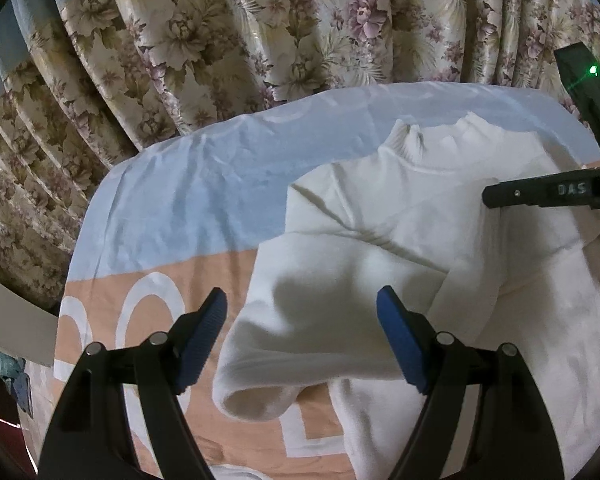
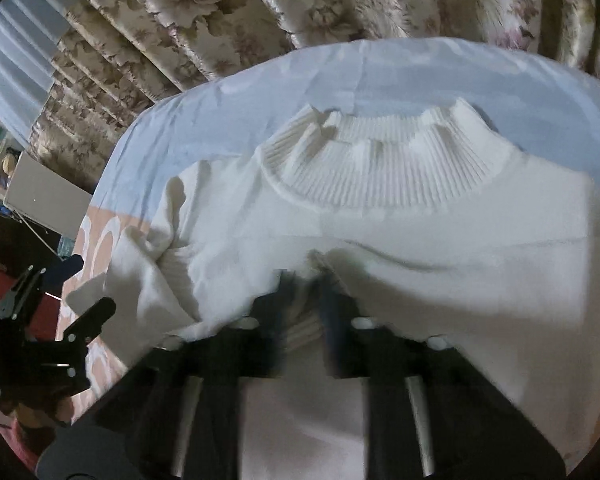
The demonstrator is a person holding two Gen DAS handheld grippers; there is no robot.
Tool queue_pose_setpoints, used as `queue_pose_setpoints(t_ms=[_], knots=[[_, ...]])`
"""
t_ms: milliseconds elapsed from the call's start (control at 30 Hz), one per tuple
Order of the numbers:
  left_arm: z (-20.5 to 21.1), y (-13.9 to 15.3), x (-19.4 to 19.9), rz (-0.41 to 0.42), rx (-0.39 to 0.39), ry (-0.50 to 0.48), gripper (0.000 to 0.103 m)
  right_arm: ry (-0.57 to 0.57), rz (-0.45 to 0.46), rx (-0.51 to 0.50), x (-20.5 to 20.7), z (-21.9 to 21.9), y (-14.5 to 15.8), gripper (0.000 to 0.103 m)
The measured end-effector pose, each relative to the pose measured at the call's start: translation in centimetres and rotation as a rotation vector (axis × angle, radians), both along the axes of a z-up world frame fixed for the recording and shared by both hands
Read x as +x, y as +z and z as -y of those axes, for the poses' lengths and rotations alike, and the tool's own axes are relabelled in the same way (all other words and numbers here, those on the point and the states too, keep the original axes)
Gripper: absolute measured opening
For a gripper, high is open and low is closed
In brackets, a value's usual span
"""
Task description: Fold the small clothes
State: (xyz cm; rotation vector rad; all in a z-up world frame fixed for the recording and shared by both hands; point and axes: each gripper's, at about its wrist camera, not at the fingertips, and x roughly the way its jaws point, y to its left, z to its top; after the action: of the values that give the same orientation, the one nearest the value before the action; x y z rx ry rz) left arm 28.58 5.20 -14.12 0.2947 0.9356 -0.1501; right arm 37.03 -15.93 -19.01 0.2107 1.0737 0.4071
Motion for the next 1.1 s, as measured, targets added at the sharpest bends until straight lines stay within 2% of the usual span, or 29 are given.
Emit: queue_pose_setpoints(t_ms=[100, 167, 233, 300, 400, 500, 567, 633, 700, 767, 833, 900, 967, 1033, 1100], knots=[[-0.4, 0.3, 0.1, 0.005, -0.018, 0.017, 0.078, -0.001, 0.125, -0.025, -1.0, 0.4, 2.1, 0.009], [-0.5, 0.7, 0.1, 0.011, -0.033, 0.021, 0.078, -0.003, 0.256, 0.019, -2.3, 2.0, 4.5, 0.009], [-0.4, 1.1, -0.2, 0.018, -0.05, 0.013, 0.08, 0.005, 0.395, -0.029, -4.4, 3.6, 6.8, 0.009], [-0.2, 1.5, -0.6, 0.038, -0.042, 0.005, 0.082, 0.019, 0.443, -0.067, -6.6, 5.5, 7.4, 0.009], [-0.3, 1.7, -1.0, 0.043, -0.056, -0.003, 0.084, 0.053, 0.407, -0.117, -9.3, 8.5, 5.2, 0.009], [-0.8, 1.1, -0.8, 0.01, -0.1, -0.015, 0.084, 0.021, 0.273, -0.174, -10.5, 11.4, 0.9, 0.012], [-0.7, 0.5, -0.3, -0.021, -0.111, -0.013, 0.084, 0.0, 0.216, -0.183, -11.3, 12.8, -0.9, 0.016], [-0.2, -0.4, 0.2, -0.059, -0.126, -0.026, 0.084, -0.029, 0.192, -0.16, -11.6, 13.7, -1.2, 0.019], [0.8, -1.1, 0.5, -0.077, -0.096, -0.042, 0.084, -0.056, 0.2, -0.159, -11.8, 14.2, -0.8, 0.026], [1.6, -1.6, 0.4, -0.078, -0.061, -0.06, 0.084, -0.077, 0.222, -0.159, -11.7, 14.6, 0.3, 0.034], [2.6, -1.9, 0.2, -0.066, -0.013, -0.083, 0.084, -0.088, 0.224, -0.153, -11.0, 14.5, 1.1, 0.037], [3.0, -1.8, 0.1, -0.054, -0.002, -0.096, 0.084, -0.068, 0.184, -0.172, -9.5, 13.7, 1.1, 0.041], [3.0, -1.5, 0.2, -0.046, -0.002, -0.103, 0.084, -0.039, 0.138, -0.202, -7.7, 12.3, 0.4, 0.041], [2.7, -1.2, 0.4, -0.039, -0.001, -0.104, 0.084, -0.015, 0.123, -0.238, -6.7, 11.1, -0.4, 0.034], [2.2, -0.6, 0.6, -0.036, 0.002, -0.101, 0.084, 0.001, 0.186, -0.313, -6.9, 10.1, 0.1, 0.01]])
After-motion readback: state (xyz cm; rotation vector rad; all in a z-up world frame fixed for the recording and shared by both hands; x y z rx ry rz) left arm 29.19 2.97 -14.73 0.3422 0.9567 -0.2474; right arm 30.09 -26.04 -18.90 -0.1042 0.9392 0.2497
